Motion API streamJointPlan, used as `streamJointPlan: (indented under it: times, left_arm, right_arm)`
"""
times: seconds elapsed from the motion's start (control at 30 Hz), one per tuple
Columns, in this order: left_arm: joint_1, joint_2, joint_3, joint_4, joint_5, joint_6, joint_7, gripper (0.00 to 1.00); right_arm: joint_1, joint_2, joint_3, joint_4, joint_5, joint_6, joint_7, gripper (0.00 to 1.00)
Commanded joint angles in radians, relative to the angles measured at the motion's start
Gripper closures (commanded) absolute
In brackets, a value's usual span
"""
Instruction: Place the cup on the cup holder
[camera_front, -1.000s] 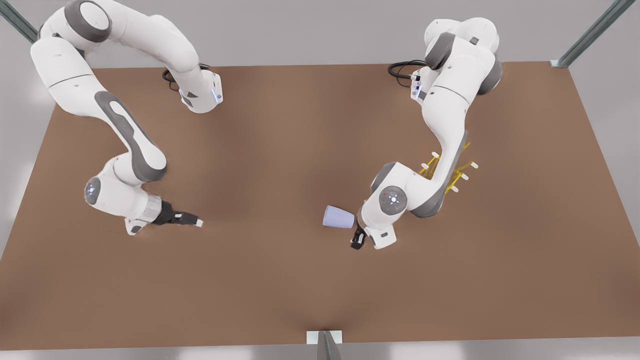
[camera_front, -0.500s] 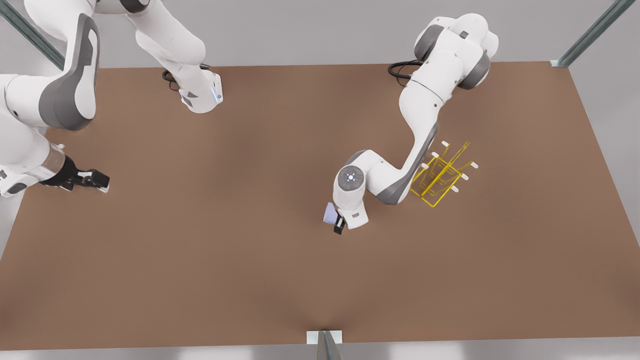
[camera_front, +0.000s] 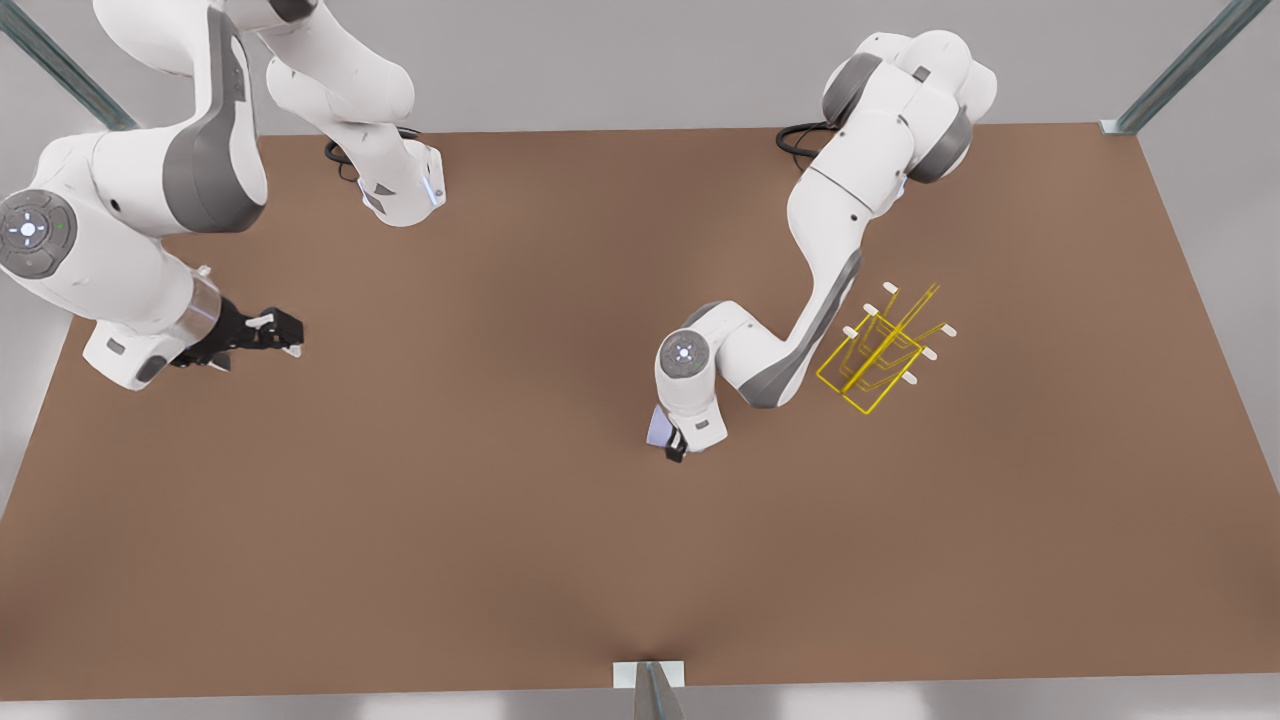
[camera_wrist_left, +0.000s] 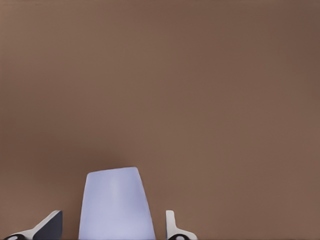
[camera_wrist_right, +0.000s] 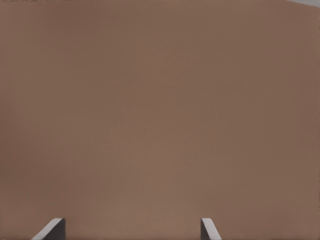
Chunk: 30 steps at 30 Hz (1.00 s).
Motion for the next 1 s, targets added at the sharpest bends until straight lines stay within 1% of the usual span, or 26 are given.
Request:
streamJointPlan:
  times: [0.0,0.07,0.33,0.7,0.77,0.8,0.83,0.9,0.93,0.97]
  left_arm:
    - [-0.004,0.002,0.0,-0.001,0.011,0.001,-0.064,0.0]
    - [-0.004,0.001,0.0,-0.036,0.039,0.033,-0.064,0.0]
    - [-0.005,0.004,0.0,-0.062,0.04,0.039,-0.067,0.0]
    - [-0.005,0.022,-0.006,-0.093,0.047,0.119,-0.061,0.0]
    - [-0.005,0.03,-0.006,-0.093,0.047,0.123,-0.059,0.0]
    - [-0.005,0.03,-0.008,-0.093,0.045,0.123,-0.051,0.0]
    - [-0.005,0.037,-0.009,-0.092,0.045,0.123,-0.048,0.0]
    - [-0.005,0.042,-0.011,-0.09,0.045,0.123,-0.045,0.0]
    - [-0.005,0.042,-0.012,-0.09,0.045,0.122,-0.045,0.02]
    - [-0.004,0.04,-0.014,-0.09,0.045,0.119,-0.044,0.2]
  right_arm:
    - [-0.01,0.002,-0.002,-0.001,0.0,0.018,-0.063,0.0]
    - [-0.021,0.002,-0.002,-0.001,0.002,0.018,-0.061,0.0]
    - [-0.027,0.001,-0.002,0.001,0.0,0.045,-0.063,0.0]
    - [-0.026,0.001,-0.002,0.001,-0.001,0.064,-0.063,0.0]
    - [-0.029,-0.008,-0.002,-0.012,-0.001,0.07,-0.06,0.0]
    - [-0.03,-0.03,-0.002,-0.041,-0.001,0.085,-0.06,0.0]
    - [-0.037,-0.077,-0.002,-0.11,0.0,0.134,-0.06,0.0]
    - [-0.035,-0.071,0.004,-0.101,0.0,0.122,-0.06,0.0]
    - [-0.038,-0.074,0.002,-0.097,0.0,0.117,-0.06,0.0]
    - [-0.041,-0.077,-0.002,-0.099,0.0,0.116,-0.061,0.0]
